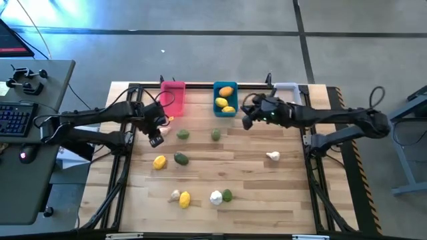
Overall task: Sort produce into baskets
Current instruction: Put the garlic into the white bin
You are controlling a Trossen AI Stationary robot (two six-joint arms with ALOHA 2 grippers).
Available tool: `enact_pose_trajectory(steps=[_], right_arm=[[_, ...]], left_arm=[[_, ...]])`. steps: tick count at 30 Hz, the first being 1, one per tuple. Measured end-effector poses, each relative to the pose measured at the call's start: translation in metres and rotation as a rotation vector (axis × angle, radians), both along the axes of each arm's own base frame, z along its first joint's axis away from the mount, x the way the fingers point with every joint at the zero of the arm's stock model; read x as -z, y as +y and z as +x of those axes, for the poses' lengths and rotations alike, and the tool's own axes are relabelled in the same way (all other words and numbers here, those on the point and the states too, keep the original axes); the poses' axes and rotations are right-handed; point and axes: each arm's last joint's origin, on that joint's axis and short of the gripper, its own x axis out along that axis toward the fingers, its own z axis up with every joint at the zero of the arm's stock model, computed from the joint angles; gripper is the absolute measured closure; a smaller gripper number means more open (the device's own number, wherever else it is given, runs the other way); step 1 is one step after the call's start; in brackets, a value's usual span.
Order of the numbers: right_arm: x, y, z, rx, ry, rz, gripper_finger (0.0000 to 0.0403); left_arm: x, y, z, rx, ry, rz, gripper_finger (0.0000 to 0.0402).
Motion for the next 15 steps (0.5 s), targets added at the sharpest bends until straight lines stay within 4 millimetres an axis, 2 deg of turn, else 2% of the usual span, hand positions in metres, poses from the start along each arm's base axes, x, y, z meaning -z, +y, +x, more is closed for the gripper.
enact_pose_trajectory(steps=[5,10,15], right_arm=[[0.000,0.005,-0.014,0.033,-0.015,0.001,0.0403],[0.001,0.007,-0.013,0.026,-0.006,0.002,0.0403],[0.001,0.007,-0.013,0.027,-0.004,0.001,0.0403]], left_arm=[[0.011,0.004,0.009,0.003,0.070,0.000,0.0271],[0.028,0.010,0.018,-0.032,0.182,0.021,0.0202],[0.039,0.016,0.030,-0.057,0.174,0.036,0.0158]])
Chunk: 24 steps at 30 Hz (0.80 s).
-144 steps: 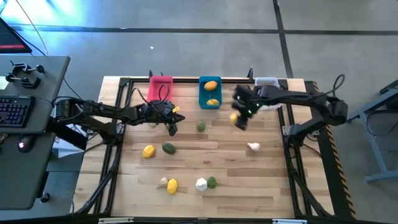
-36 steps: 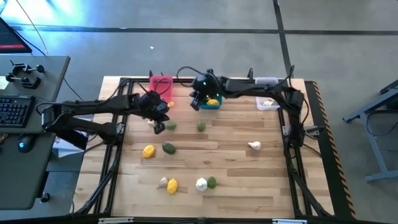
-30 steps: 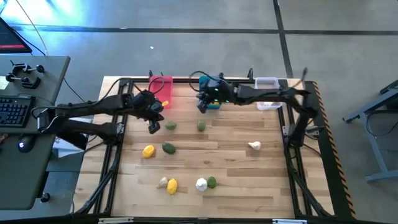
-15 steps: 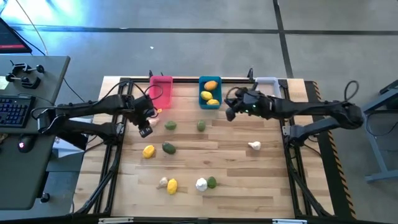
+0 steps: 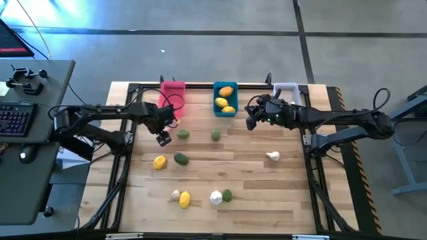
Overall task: Sort produce into baskets
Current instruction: Put the garlic into the white bin
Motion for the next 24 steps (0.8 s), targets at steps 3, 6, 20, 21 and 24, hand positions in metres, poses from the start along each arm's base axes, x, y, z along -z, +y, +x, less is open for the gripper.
enact_pose_trajectory(steps=[3,6,20,21,24], right_arm=[[0.000,0.000,0.000,-0.001,0.001,0.000,0.0403],[0.000,0.000,0.000,-0.001,0.002,-0.001,0.0403],[0.000,0.000,0.000,0.000,0.000,0.001,0.0403],[0.000,0.000,0.000,-0.001,0.001,0.000,0.0403],[0.000,0.000,0.000,-0.001,0.007,0.001,0.0403]], left_arm=[[0.007,0.004,0.004,-0.012,0.018,-0.006,0.0152],[0.015,0.009,0.006,-0.033,0.045,-0.015,0.0152],[0.016,0.017,0.014,-0.088,-0.078,-0.063,0.0162],[0.015,0.017,0.013,-0.090,-0.072,-0.043,0.0162],[0.014,0.019,0.013,-0.068,-0.056,0.017,0.0162]])
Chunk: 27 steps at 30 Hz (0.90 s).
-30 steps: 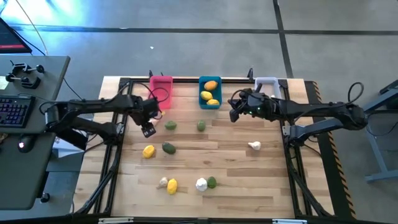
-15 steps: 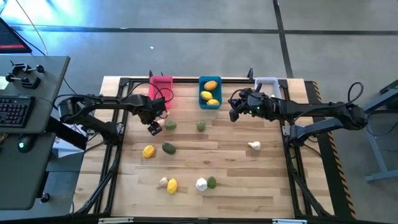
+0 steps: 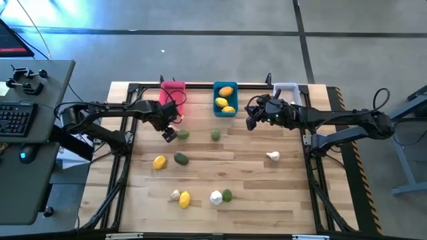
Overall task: Sort produce into baskets
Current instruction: Put the garlic into the white bin
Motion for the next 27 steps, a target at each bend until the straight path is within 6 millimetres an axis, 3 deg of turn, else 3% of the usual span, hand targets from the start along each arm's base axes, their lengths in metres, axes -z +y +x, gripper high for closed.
enact_pose_trajectory(steps=[10,19,27], right_arm=[[0.001,0.000,-0.001,-0.001,0.018,0.002,0.0403],[0.001,0.000,-0.001,-0.001,0.019,0.003,0.0403],[0.001,0.000,-0.001,-0.001,0.019,0.003,0.0403]], left_arm=[[-0.003,0.006,0.015,0.285,-0.109,0.126,0.0162],[0.013,0.006,0.009,0.327,0.003,0.066,0.0162],[0.015,0.006,0.010,0.338,-0.012,0.082,0.0163]])
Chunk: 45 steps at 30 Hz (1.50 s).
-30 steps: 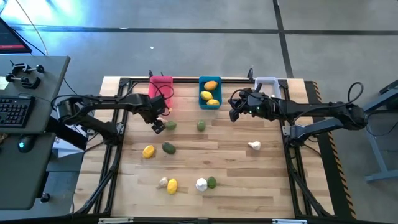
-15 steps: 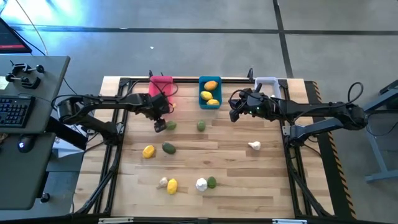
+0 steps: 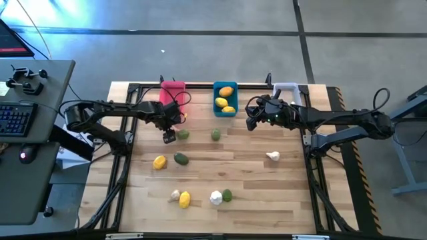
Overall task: Sort produce into baskets
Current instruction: Put the garlic into the white bin
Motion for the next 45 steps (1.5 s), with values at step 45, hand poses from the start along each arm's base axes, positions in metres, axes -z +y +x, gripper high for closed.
enact_pose_trajectory(steps=[45], right_arm=[[-0.046,0.026,0.054,-0.338,-0.630,0.050,0.0320]], left_arm=[[-0.134,-0.020,0.032,-0.140,-1.302,-0.400,0.0313]])
